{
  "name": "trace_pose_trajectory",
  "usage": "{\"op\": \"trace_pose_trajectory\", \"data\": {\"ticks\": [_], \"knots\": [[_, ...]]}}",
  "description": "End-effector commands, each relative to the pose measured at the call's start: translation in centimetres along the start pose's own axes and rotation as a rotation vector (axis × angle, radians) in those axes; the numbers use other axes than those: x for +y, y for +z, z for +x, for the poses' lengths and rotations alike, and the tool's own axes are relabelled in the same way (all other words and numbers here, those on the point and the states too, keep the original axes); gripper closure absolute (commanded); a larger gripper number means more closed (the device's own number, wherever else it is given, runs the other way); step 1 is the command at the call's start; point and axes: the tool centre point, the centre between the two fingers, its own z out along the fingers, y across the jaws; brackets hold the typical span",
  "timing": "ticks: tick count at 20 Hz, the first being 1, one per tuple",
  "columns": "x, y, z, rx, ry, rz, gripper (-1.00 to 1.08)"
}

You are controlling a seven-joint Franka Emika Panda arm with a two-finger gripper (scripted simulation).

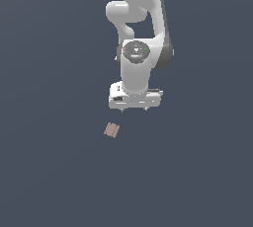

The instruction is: Pick up the object and move it to a goal position.

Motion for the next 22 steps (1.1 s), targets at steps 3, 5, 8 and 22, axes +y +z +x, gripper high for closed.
{"op": "trace_pose_trajectory", "data": {"ticks": [3, 5, 8, 22], "knots": [[0.2, -0.2, 0.1, 0.002, 0.002, 0.0, -0.92], [0.7, -0.8, 0.3, 0.009, 0.009, 0.001, -0.92], [1.7, -1.8, 0.6, 0.021, 0.022, 0.003, -0.92], [4.0, 0.5, 1.6, 0.034, 0.112, 0.001, -0.92]]}}
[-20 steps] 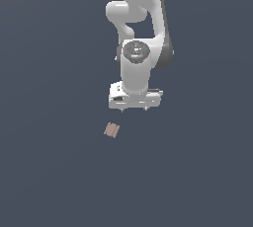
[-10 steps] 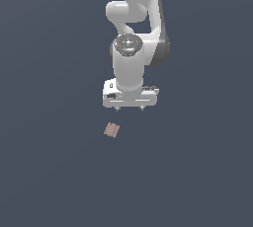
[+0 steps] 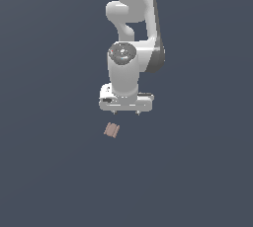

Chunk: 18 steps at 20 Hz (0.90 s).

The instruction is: Pick up the object and move it to a goal position.

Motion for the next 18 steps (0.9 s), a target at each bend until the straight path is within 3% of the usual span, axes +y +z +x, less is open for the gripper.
{"op": "trace_pose_trajectory", "data": {"ticks": [1, 10, 18], "knots": [[1.0, 1.2, 0.4, 0.004, 0.041, -0.002, -0.92], [5.9, 6.9, 1.8, 0.03, 0.228, -0.018, -0.92], [7.5, 8.8, 2.0, 0.039, 0.286, -0.026, -0.92]]}}
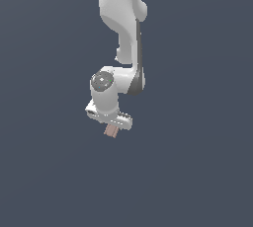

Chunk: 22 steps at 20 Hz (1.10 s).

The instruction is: Pick up the object and move it to a goal position.

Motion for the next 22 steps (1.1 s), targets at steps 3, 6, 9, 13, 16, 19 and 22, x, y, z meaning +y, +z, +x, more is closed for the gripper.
{"op": "trace_pose_trajectory", "data": {"ticks": [3, 6, 9, 13, 16, 19, 22], "knots": [[0.0, 0.1, 0.0, 0.0, 0.0, 0.0, -0.92], [0.0, 0.9, 0.0, 0.0, 0.001, 0.0, -0.92], [0.1, 2.2, 0.0, 0.001, 0.002, 0.0, -0.92], [0.1, 4.2, -0.1, 0.002, 0.004, 0.0, -0.92], [0.1, 4.9, 0.0, 0.002, 0.005, 0.0, -0.92], [0.1, 5.1, 0.1, 0.002, 0.005, 0.0, -0.92], [0.1, 5.1, 0.1, 0.002, 0.005, 0.0, 1.08]]}}
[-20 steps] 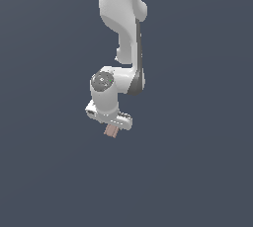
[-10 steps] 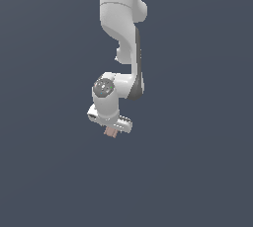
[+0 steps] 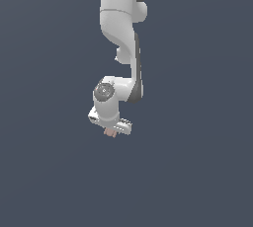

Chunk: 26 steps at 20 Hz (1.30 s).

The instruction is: Pick up the object and move it to a goal position.

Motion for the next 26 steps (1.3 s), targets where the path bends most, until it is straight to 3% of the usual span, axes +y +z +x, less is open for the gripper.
{"op": "trace_pose_trajectory", "data": {"ticks": [1, 14, 26], "knots": [[-0.1, 0.3, 0.1, 0.001, -0.002, 0.0, 1.08], [-0.8, -0.7, 0.2, 0.021, 0.012, 0.003, 1.08], [-6.4, -6.2, 1.2, 0.166, 0.092, 0.021, 1.08]]}}
